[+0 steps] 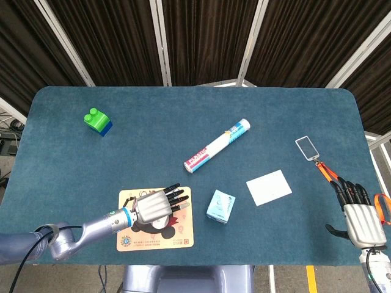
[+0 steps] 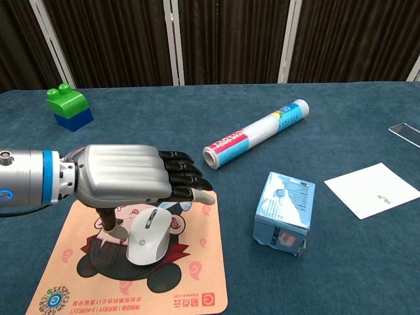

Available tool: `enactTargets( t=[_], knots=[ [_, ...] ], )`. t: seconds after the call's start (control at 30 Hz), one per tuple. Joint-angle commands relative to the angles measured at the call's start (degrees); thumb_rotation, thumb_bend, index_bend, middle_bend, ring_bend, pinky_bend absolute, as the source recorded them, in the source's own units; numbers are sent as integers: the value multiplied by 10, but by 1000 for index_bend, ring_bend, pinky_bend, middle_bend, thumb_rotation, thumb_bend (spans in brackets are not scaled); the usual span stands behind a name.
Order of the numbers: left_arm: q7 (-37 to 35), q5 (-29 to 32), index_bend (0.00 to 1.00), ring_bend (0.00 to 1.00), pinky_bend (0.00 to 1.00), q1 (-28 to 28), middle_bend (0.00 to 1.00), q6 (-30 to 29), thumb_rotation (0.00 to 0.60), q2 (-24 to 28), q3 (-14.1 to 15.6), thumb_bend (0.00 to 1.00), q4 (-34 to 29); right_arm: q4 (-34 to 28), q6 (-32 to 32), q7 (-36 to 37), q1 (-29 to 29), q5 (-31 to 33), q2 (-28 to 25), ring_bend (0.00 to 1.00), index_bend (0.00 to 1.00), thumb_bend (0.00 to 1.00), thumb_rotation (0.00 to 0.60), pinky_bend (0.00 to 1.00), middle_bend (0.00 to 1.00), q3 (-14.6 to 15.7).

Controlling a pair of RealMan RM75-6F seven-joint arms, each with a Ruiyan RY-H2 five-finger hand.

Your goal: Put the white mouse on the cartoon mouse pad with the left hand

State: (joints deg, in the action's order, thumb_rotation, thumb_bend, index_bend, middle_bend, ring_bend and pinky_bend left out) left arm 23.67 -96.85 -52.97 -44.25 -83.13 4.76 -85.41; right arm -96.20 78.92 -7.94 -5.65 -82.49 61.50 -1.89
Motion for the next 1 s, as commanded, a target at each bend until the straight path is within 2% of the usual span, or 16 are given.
enactTargets(
  t=[0.03,0.23,0.47,0.57,0.6,0.77,1.0],
  knots=[
    [5,11,0,0,0,15,0,-26,600,24,-7,134,-17,0,0,1,0,0,-1,0,0,136,600,0,0,0],
    [10,43,0,0,0,60,0,-87,600,97,-11,135,-82,1,-1,-2,0,0,0,0,0,137,600,0,0,1],
    [37,59,0,0,0,129,0,-170,600,186,10,134,-149,1,0,-9,-1,-1,2,0,0,137,600,0,0,0],
    [42,78,0,0,0,180,0,-229,600,210,20,135,-167,1,3,-10,0,-2,3,0,0,137,600,0,0,0],
    [46,88,0,0,0,209,0,-265,600,217,25,135,-172,2,5,-11,1,-3,4,0,0,137,600,0,0,0],
    [45,101,0,0,0,294,0,-375,600,209,32,134,-167,4,11,-14,2,-9,6,0,0,137,600,0,0,1],
    [7,92,0,0,0,387,0,-501,600,154,26,132,-81,14,25,-13,4,-27,13,0,0,135,600,0,0,2]
  ],
)
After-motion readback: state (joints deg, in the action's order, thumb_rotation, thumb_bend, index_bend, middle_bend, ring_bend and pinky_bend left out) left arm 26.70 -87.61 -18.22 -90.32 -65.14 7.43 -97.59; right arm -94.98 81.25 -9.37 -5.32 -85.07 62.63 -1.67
